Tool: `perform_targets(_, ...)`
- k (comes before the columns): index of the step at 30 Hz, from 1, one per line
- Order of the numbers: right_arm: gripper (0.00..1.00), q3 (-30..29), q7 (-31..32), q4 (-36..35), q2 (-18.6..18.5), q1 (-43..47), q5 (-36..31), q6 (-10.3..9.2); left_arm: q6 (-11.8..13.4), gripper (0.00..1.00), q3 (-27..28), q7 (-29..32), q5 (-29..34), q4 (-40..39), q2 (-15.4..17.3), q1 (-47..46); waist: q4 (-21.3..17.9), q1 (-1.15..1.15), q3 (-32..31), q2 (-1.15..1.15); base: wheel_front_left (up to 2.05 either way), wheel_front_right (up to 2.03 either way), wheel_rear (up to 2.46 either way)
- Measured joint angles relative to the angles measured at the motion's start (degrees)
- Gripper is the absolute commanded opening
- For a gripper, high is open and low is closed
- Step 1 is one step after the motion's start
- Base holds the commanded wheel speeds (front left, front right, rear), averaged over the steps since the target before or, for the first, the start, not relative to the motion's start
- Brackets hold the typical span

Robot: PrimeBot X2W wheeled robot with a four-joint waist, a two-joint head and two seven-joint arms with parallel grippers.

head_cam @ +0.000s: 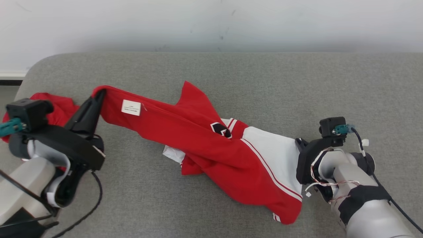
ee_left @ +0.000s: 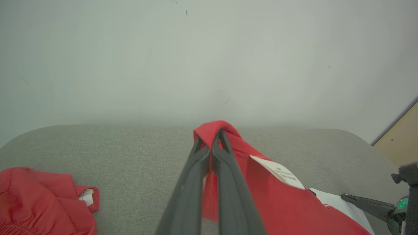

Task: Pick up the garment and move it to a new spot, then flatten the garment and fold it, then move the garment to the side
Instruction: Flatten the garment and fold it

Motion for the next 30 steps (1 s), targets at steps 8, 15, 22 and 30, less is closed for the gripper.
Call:
perform_targets(8,0.00,-2.11,-4.83,-2.34,-0.89,-8.08,0.73,0.52,-0.02,0.00,3.65,-0.03,-3.16,0.40,2.93,0.50,-2.32,0.00,0.30,0.00,0.00,0.00,0.00)
perform_targets(15,0.00,-2.15,-5.64,-1.86,-4.01,-11.28,0.77,1.62,-1.85,0.00,4.08,0.66,-4.25,-0.89,2.85,0.01,-5.18,0.00,0.54,0.00,0.00,0.00,0.00)
perform_targets(22,0.00,-2.45,0.87,0.52,-3.11,-17.45,3.05,2.08,-4.98,0.00,4.11,7.62,-7.66,2.67,0.47,-7.14,-7.18,0.00,3.11,0.01,0.00,0.00,0.00)
perform_targets(30,0.00,-1.92,4.79,-1.99,-3.58,-43.35,1.74,1.89,-4.77,0.00,6.95,15.30,-4.26,15.85,-2.49,-32.48,-8.79,0.01,8.94,0.01,0.00,0.00,0.00)
